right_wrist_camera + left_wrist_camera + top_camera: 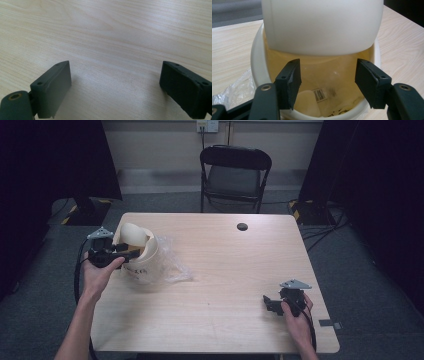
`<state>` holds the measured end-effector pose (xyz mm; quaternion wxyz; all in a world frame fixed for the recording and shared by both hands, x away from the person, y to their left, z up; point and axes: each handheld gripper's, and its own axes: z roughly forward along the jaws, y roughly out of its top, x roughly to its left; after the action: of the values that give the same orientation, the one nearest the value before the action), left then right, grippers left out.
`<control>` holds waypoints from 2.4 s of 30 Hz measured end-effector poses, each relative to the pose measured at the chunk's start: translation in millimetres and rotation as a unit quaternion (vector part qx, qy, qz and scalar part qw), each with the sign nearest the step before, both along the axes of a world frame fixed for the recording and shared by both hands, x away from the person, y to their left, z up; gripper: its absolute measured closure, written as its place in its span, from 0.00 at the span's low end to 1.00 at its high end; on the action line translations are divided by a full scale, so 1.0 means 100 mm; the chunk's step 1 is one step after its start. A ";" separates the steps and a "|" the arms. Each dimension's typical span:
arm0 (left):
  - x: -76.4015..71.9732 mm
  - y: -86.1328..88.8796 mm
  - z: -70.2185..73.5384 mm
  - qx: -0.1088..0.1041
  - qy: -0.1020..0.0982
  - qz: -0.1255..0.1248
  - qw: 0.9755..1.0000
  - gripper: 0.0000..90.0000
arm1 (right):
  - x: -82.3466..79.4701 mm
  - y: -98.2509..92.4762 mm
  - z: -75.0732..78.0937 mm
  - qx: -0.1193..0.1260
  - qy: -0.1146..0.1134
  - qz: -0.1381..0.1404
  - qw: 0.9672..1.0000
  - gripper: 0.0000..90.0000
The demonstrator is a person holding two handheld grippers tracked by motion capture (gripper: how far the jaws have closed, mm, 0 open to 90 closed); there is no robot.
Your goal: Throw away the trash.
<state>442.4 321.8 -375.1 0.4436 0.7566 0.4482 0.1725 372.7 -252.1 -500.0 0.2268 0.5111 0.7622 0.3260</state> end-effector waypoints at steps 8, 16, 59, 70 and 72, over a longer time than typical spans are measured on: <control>-0.08 0.01 0.05 -0.010 -0.015 0.010 1.000 0.40 | 0.00 0.00 0.00 0.000 0.000 0.000 1.000 0.11; -0.23 0.01 0.05 -0.029 -0.029 0.011 0.999 0.34 | 0.00 0.00 0.00 0.000 0.000 0.000 1.000 0.11; -1.07 -0.18 -0.60 0.005 0.015 -0.014 1.000 0.18 | 0.00 0.00 0.00 0.000 0.000 0.000 1.000 0.11; -1.10 -0.31 -0.98 0.046 0.054 -0.035 0.997 0.18 | 0.00 0.00 0.00 0.000 0.000 0.000 1.000 0.11; -1.10 -0.34 -1.03 0.051 0.062 -0.030 0.996 0.18 | 0.00 0.00 0.00 0.000 0.000 0.000 1.000 0.11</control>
<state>332.1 288.0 -478.1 0.3804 0.8008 0.4426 0.1345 372.7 -252.1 -500.0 0.2268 0.5111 0.7623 0.3260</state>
